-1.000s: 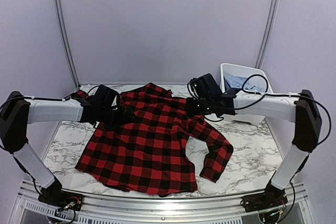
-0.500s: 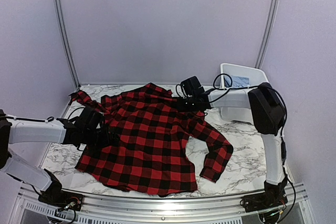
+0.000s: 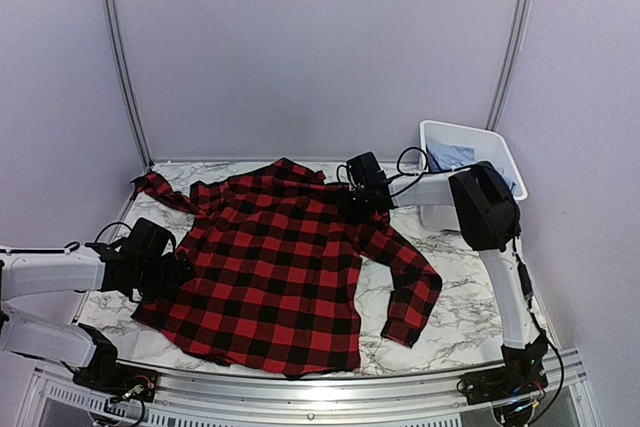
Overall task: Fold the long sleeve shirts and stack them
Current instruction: Adjust the flattened shirt at the center of the board.
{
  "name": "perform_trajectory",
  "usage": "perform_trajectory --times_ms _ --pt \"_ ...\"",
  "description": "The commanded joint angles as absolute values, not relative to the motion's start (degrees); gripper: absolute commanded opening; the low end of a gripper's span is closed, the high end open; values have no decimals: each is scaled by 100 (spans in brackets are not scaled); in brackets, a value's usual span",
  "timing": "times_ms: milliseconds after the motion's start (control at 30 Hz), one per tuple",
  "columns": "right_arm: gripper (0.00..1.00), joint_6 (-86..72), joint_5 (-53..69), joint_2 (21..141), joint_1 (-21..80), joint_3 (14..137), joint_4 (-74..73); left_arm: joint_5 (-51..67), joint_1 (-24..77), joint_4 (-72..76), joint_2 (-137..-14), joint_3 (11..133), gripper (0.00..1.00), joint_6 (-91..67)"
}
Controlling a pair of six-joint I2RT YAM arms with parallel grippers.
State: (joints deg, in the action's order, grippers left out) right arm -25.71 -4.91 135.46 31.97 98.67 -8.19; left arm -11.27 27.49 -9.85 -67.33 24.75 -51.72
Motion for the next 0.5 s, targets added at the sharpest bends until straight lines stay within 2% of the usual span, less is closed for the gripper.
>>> perform_trajectory --times_ms 0,300,400,467 --pt "6 -2799 -78 14022 2946 10454 -1059 -1391 2419 -1571 -6749 2296 99 -5272" --pt "7 -2518 124 14686 2742 11853 -1863 -1024 2259 -1588 -6999 2750 99 -4608" --pt "12 -2299 201 14609 2743 12078 -2118 -867 2267 -1595 -6893 2905 99 -4394" --pt "19 -2159 260 14380 2763 11986 -2161 -848 2331 -1649 -6758 3018 99 -4297"
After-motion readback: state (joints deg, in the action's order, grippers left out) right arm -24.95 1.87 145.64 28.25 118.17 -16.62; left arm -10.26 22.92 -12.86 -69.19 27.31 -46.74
